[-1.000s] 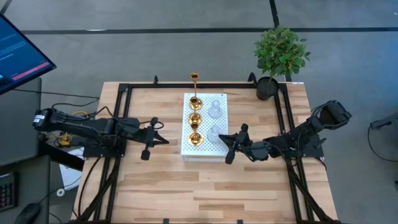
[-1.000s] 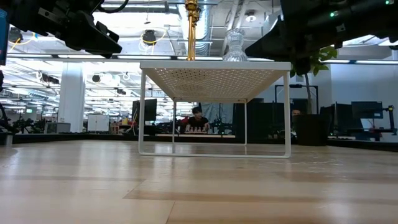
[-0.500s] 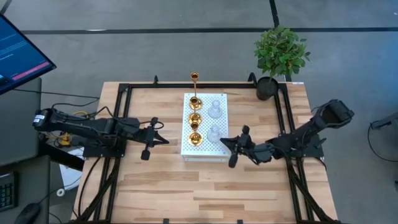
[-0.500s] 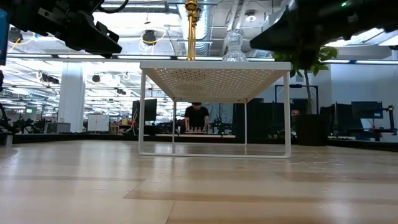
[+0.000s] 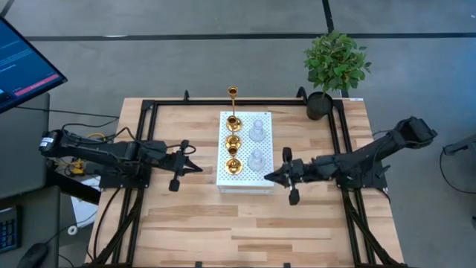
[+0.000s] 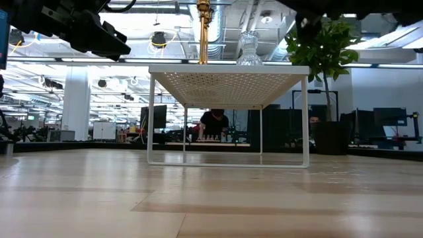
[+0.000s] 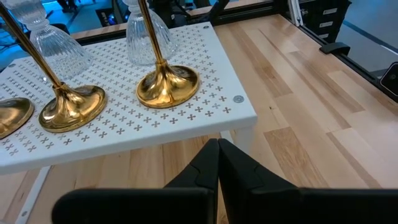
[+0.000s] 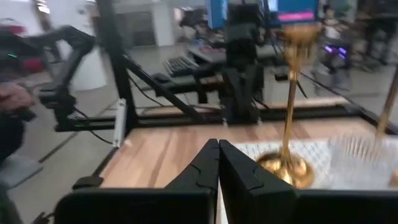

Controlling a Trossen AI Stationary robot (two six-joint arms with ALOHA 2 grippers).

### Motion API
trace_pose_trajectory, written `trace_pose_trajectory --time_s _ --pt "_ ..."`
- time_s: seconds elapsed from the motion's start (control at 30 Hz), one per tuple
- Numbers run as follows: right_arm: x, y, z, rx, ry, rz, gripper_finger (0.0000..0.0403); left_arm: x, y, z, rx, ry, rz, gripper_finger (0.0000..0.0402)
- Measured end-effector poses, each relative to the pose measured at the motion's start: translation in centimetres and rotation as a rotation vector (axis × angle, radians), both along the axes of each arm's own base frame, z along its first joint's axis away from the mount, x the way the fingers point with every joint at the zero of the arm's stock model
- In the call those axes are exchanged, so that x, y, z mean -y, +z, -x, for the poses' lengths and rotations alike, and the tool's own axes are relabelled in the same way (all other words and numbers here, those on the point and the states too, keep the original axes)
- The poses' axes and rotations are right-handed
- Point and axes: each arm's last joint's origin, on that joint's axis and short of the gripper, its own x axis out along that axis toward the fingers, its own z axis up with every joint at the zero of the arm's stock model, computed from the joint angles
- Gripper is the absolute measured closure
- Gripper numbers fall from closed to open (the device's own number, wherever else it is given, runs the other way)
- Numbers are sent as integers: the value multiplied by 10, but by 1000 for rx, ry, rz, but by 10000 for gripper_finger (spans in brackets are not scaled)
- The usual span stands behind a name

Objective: Pick & Place candle stick holders
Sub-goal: Return to Home Position

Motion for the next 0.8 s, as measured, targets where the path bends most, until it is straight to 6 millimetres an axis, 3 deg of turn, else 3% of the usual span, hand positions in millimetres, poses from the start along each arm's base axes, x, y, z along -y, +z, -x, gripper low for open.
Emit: trace_pose_trajectory --time_s 0.37,0.53,0.8 --pt "60 16 6 -1 65 -32 403 0 0 0 3 0 0 394" --pt "68 34 29 37 45 -19 403 0 0 0 2 0 0 394" --pt "64 54 79 66 -36 57 403 0 0 0 3 0 0 394"
